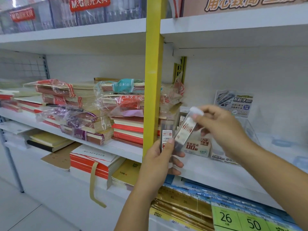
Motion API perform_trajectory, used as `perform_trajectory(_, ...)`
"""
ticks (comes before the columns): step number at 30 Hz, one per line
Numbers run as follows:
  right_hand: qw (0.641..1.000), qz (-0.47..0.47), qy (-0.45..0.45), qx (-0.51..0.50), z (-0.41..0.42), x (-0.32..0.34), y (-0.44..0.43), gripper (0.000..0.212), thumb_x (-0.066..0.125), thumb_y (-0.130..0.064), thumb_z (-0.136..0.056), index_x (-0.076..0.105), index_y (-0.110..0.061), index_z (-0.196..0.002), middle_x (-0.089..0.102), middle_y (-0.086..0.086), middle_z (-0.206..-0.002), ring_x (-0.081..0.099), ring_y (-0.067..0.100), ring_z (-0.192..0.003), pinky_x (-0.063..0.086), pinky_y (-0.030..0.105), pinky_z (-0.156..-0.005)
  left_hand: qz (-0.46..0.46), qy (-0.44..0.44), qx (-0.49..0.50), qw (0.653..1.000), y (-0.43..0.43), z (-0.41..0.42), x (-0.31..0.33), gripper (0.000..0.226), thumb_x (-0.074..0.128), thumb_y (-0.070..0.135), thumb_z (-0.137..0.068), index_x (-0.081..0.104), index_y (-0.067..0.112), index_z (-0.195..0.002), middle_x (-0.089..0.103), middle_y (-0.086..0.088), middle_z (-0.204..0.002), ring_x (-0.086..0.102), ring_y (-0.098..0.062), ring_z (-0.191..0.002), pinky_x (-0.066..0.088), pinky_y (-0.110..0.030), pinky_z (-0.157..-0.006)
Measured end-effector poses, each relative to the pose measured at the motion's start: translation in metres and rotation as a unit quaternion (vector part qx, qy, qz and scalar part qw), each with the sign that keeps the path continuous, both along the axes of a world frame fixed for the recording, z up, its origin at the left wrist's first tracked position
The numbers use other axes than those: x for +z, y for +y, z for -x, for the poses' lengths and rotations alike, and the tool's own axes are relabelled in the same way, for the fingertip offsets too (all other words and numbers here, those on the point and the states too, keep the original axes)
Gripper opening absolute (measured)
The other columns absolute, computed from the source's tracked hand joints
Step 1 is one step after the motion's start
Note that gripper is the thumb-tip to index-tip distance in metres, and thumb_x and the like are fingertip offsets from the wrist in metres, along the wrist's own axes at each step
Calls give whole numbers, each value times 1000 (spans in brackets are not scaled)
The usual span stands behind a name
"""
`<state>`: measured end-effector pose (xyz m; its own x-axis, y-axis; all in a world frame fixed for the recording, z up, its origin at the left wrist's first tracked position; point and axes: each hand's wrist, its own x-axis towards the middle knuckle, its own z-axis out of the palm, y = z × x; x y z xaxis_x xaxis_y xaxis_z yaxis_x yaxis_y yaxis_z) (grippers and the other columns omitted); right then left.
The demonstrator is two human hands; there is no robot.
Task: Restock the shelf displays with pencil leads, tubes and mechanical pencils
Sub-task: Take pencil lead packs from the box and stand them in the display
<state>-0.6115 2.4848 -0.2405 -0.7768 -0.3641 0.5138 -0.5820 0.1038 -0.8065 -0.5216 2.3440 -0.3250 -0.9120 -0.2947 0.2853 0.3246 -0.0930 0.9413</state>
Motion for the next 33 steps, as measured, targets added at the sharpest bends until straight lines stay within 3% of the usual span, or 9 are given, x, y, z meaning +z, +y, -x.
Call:
perform_trajectory(3,993,46,84,-62,19,22,6,8,61,-23,-93,61,-31,-91,73,-6,-83,68,6,-70,50,19,-55,6,-3,14,1000,-5,0,-1,19,46,40,-103,63,34,-109,76,-1,-87,64,-10,-63,50,-24,-52)
perform_trajectory(7,963,-92,231,-107,38,26,-9,7,61,-26,-93,59,-30,-98,65,-11,-87,63,8,-80,51,26,-69,22,-2,19,1000,-9,0,-1,15,44,39,-104,58,37,-110,76,0,-90,64,-10,-64,50,-23,-51)
perform_trajectory(11,922,-203,299,-141,55,19,-23,10,59,-25,-94,61,-25,-104,63,-8,-93,59,13,-84,49,33,-75,16,-10,17,1000,-11,0,-2,15,43,32,-105,57,35,-111,77,1,-92,70,-13,-70,52,-23,-53)
perform_trajectory(20,945,-198,221,-135,83,20,-34,19,66,-23,-90,51,-28,-100,62,-4,-82,63,15,-73,54,36,-65,-15,-6,32,999,-14,-1,-1,15,51,25,-103,65,31,-106,76,3,-91,75,-15,-78,57,-24,-57)
perform_trajectory(24,912,-272,256,-171,93,11,-35,13,66,-19,-88,61,-24,-100,59,-1,-92,59,19,-83,44,30,-66,-19,-2,40,999,-14,0,-2,16,56,25,-100,70,34,-100,75,1,-89,75,-15,-79,58,-24,-58)
perform_trajectory(28,887,-324,264,-198,89,7,-30,25,56,-24,-96,63,-22,-120,53,4,-109,55,21,-96,46,33,-81,4,-2,46,999,-16,1,-2,16,60,27,-98,72,38,-96,74,2,-87,73,-12,-78,57,-22,-57)
perform_trajectory(30,904,-268,276,-187,76,10,-24,28,53,-25,-97,61,-23,-124,54,0,-107,54,16,-93,42,29,-80,24,3,47,999,-16,2,-3,16,60,28,-97,72,39,-96,74,3,-88,72,-10,-78,56,-22,-57)
perform_trajectory(33,974,-159,158,-42,42,10,-9,23,48,-42,-95,67,-38,-107,67,-15,-93,61,3,-81,47,20,-69,49,10,45,998,-14,3,-2,14,61,29,-97,70,39,-101,75,5,-89,71,-9,-77,54,-21,-56)
